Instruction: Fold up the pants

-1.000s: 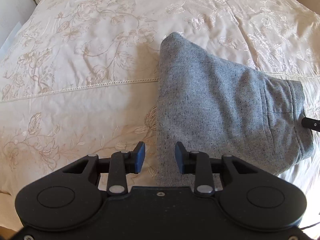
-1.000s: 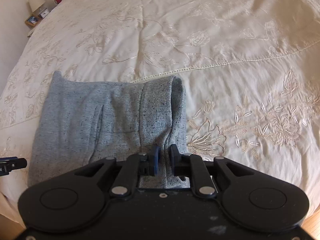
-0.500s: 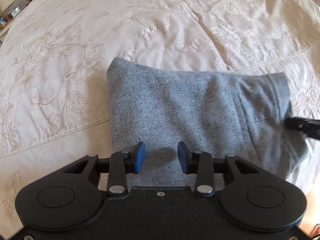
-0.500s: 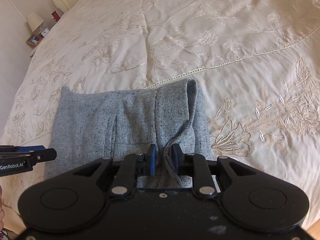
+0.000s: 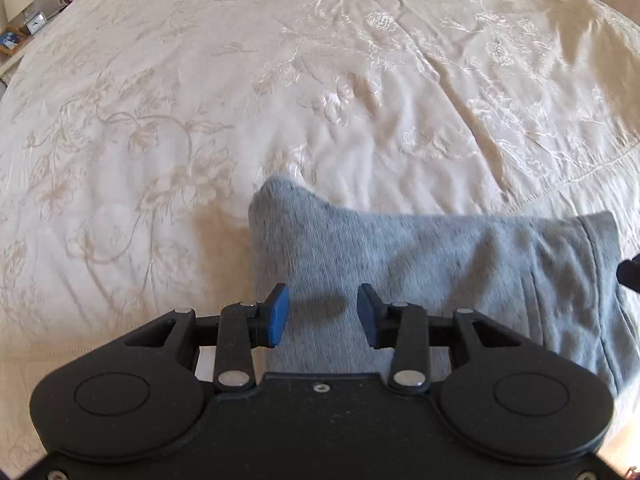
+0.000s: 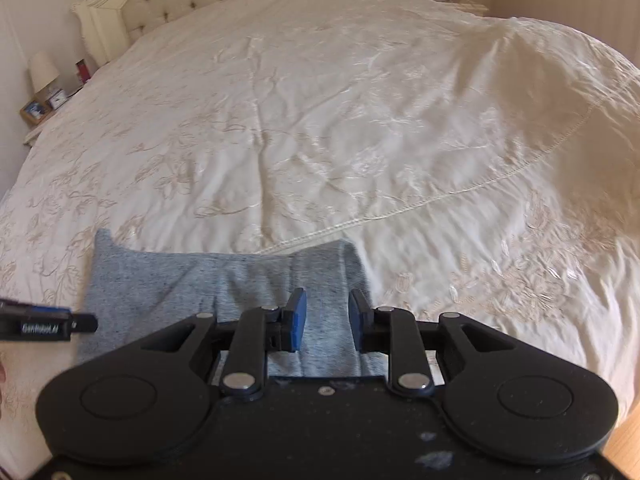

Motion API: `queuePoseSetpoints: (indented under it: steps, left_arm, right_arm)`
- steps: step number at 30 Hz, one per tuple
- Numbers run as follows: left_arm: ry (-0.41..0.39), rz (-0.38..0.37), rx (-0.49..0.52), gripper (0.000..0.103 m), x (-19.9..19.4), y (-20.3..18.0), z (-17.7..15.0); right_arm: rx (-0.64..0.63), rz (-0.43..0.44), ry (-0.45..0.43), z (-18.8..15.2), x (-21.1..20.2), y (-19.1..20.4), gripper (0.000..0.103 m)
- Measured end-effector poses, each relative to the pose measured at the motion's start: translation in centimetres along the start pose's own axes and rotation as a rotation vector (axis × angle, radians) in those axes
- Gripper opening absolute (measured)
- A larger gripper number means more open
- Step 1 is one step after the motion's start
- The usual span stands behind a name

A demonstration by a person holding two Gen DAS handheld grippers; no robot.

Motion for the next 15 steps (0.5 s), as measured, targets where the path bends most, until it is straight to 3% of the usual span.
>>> queuePoseSetpoints:
  steps: [3,7,11,15]
  left_arm:
    - [0.054,0.027,-0.039,0.049,3.1,1.3,1.6]
    - [0.135,-0.013,-0.122,0.057,6.5,2.5,1.6]
    - [0.136,0.035,-0.052,0.061,7.3,2.3,2.0]
    - [0.066,0.011,-0.1,0.059,4.1,2.5,1.2]
  right_arm:
    - [-0.075,0.013,0.029,0.3,2.1,1.9,0.025]
    - [-0.115,-0.017,0.086,0.7,6.0,2.2,0.026]
    - [-0.137,-0.026,0.146,0.4,9.6,1.5,0.034]
    - [-0.135,0.012,0.155,0.5,10.3,1.0,0.037]
Point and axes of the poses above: each gripper's, at about its wrist camera, not at the fingertips, and x roughly the way its jaws point, y to its left, z to its top, the point moved 10 cm from there along x, roughly the way its jaws point, and after that the axes turned 14 degrees about x, right-handed, at the moved point
